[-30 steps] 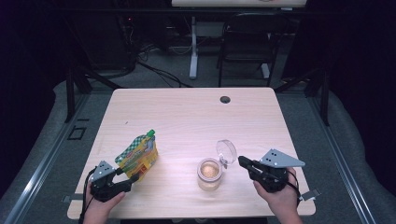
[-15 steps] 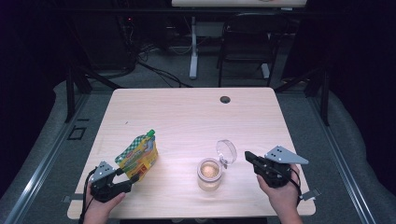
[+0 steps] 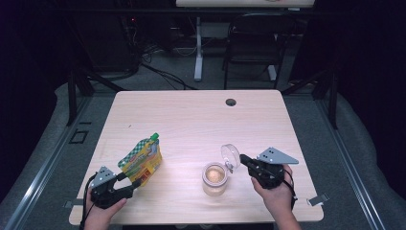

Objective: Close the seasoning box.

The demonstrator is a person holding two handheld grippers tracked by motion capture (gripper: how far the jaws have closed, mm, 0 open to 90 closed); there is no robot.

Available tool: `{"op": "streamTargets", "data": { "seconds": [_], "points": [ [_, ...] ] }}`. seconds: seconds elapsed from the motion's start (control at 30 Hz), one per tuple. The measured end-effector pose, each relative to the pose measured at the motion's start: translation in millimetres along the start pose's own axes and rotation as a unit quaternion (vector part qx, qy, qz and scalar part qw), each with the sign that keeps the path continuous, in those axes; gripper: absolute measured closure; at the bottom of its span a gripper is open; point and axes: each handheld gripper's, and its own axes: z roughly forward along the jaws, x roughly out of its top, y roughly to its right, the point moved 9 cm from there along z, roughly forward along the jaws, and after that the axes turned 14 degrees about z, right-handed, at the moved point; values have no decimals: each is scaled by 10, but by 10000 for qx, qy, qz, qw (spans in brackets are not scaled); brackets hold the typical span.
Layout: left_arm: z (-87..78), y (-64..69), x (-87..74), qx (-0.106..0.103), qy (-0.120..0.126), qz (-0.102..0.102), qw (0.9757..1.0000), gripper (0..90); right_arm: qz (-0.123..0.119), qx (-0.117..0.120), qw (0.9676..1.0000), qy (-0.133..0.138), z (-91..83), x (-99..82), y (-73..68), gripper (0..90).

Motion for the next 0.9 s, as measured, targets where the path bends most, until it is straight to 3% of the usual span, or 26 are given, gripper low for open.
{"op": "streamTargets", "data": {
  "seconds": [0.53, 0.7, 0.9],
  "points": [
    [9, 1, -7, -15, -25, 38, 10000, 384, -330, 315, 9986, -269, 109, -167, -291, 887],
    [9, 5, -7, -18, -30, 41, 10000, 384, -327, 274, 9988, -226, 89, -183, -262, 884],
    [18, 2, -10, -20, -44, 65, 10000, 384, -136, 103, 9997, -190, 65, -240, -70, 862]
  ]
}}
